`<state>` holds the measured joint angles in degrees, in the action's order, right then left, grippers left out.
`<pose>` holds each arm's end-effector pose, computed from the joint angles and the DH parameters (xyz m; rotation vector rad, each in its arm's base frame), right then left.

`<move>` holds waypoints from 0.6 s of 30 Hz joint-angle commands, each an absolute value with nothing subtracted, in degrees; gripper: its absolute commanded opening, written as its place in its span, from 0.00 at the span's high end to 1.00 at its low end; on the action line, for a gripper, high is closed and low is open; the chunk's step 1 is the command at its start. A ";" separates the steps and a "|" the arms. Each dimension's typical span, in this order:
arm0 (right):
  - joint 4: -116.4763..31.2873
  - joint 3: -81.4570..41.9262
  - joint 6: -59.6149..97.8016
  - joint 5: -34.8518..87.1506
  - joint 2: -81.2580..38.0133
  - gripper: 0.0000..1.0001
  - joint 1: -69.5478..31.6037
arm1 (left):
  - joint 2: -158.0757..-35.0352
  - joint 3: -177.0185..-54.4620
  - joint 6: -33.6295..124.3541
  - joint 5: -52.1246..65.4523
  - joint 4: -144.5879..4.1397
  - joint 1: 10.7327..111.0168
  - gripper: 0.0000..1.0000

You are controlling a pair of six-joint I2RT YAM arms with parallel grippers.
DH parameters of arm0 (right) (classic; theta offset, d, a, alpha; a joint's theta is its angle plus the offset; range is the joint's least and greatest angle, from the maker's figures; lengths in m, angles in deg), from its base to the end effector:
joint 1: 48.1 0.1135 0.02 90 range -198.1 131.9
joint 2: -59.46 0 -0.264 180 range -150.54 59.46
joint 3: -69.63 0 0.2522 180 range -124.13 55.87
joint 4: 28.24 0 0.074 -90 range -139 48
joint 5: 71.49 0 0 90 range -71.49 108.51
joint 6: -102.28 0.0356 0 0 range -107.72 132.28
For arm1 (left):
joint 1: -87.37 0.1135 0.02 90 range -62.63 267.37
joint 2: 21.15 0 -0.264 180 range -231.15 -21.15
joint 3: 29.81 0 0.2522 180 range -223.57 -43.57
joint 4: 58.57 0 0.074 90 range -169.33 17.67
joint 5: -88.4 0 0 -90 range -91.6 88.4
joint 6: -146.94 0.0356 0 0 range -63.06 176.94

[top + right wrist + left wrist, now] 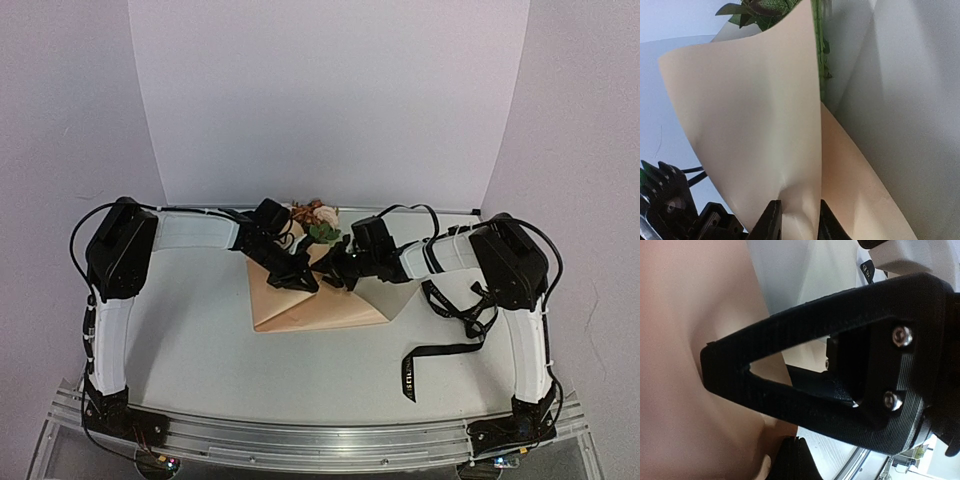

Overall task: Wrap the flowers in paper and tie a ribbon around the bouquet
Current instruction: Fold the 1/4-folded wrapping paper at the center of the board.

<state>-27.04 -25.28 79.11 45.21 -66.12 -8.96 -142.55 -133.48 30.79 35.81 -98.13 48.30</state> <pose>0.3642 0.3171 0.1475 0.2551 2.4434 1.4815 0.3381 -0.3023 0.1760 0.5815 2.7048 -1.2206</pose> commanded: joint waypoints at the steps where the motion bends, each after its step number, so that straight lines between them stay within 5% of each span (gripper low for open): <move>1: -23.28 -26.30 80.94 45.48 -66.84 0.92 -9.21 | -142.73 -135.80 32.07 36.48 -99.07 48.26 0.99; 3: -23.34 -25.89 80.78 44.79 -66.48 1.00 -9.25 | -142.11 -135.61 31.65 36.17 -99.15 48.26 0.94; 11: -32.00 -21.58 74.30 36.48 -60.59 1.00 -9.17 | -131.90 -127.77 24.29 34.74 -91.88 50.42 0.59; 18: -39.22 -21.64 70.39 30.80 -58.76 1.00 -8.32 | -126.12 -116.05 13.77 30.87 -81.24 58.03 0.65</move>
<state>-34.63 -21.01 74.39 36.35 -63.05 -8.94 -129.16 -120.09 20.63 34.43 -88.95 53.55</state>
